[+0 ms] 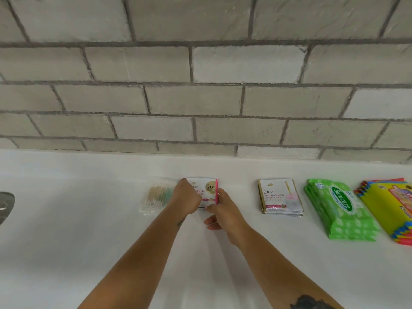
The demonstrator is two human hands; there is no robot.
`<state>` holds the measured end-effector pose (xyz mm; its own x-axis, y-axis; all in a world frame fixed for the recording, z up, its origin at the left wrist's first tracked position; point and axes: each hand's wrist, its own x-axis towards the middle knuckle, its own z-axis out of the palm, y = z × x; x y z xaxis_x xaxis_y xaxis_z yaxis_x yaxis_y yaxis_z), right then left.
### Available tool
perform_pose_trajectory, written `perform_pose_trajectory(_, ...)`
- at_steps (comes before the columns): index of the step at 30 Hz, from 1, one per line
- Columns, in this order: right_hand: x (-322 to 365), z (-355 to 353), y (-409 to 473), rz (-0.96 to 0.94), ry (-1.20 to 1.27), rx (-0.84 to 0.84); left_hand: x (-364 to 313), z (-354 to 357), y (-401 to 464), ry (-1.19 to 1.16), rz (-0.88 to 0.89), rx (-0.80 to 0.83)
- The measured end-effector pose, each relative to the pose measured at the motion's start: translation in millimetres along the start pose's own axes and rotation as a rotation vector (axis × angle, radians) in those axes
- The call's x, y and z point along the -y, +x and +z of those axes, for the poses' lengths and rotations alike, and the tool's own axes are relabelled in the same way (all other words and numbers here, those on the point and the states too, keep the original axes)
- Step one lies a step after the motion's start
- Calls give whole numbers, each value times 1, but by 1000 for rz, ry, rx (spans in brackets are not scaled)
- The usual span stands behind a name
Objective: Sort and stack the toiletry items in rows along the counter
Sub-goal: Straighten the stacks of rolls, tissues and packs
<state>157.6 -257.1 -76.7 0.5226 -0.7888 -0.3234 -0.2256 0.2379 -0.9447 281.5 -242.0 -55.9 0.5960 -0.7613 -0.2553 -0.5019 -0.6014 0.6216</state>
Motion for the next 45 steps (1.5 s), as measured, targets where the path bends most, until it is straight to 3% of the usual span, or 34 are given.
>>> perform_pose_trajectory(10,-3,-3,-7,-14,71,-10,0,4,-4,-46,34,-34)
perform_pose_trajectory(20,-16,-27,-36,-85,-16,-13,11,18,-32,-108,133,83)
perform_pose_trajectory(24,-25,-38,-39,-88,-74,-56,14,28,-38,-8,205,101)
perform_pose_trajectory(26,-28,-42,-38,-110,-241,-114,10,28,-47,42,241,96)
perform_pose_trajectory(29,-25,-48,-42,-236,-824,-206,13,30,-47,125,271,62)
perform_pose_trajectory(31,-21,-47,-45,-323,-1125,-191,16,29,-44,165,292,63)
perform_pose_trajectory(33,-19,-43,-46,-365,-1279,-134,19,25,-44,201,322,75)
perform_pose_trajectory(45,-17,-43,-27,-361,-1447,-125,22,36,-27,210,496,14)
